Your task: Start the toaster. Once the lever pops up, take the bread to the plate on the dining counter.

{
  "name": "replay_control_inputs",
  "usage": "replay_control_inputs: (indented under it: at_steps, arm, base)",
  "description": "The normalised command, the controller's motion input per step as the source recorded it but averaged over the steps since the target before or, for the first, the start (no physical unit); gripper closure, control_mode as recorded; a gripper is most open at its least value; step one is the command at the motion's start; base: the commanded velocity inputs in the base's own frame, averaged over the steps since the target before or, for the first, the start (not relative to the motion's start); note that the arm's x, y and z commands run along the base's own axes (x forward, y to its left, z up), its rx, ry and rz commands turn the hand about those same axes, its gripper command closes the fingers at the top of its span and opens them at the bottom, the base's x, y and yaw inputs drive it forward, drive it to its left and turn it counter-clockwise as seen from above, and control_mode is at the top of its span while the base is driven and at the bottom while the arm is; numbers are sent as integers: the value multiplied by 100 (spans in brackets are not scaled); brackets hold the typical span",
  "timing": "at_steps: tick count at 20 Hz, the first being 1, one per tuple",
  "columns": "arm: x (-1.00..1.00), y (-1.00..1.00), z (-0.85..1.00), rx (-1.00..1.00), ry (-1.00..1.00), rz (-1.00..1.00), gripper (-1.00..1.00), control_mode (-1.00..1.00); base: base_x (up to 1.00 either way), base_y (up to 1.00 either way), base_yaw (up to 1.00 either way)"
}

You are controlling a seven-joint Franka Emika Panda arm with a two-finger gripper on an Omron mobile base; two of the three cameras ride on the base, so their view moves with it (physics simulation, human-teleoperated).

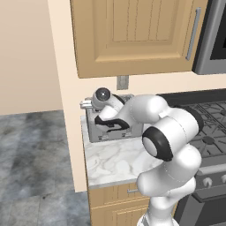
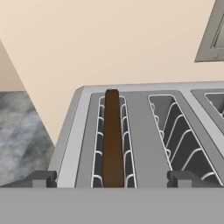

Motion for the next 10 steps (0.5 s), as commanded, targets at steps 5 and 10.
replay_control_inputs:
  at_steps: [5, 10]
  arm:
    - [5, 0, 0, 0, 0, 0, -100, -100]
    - [3, 0, 0, 0, 0, 0, 100, -100]
  base:
    - [0, 0, 0]
    - [0, 0, 0]
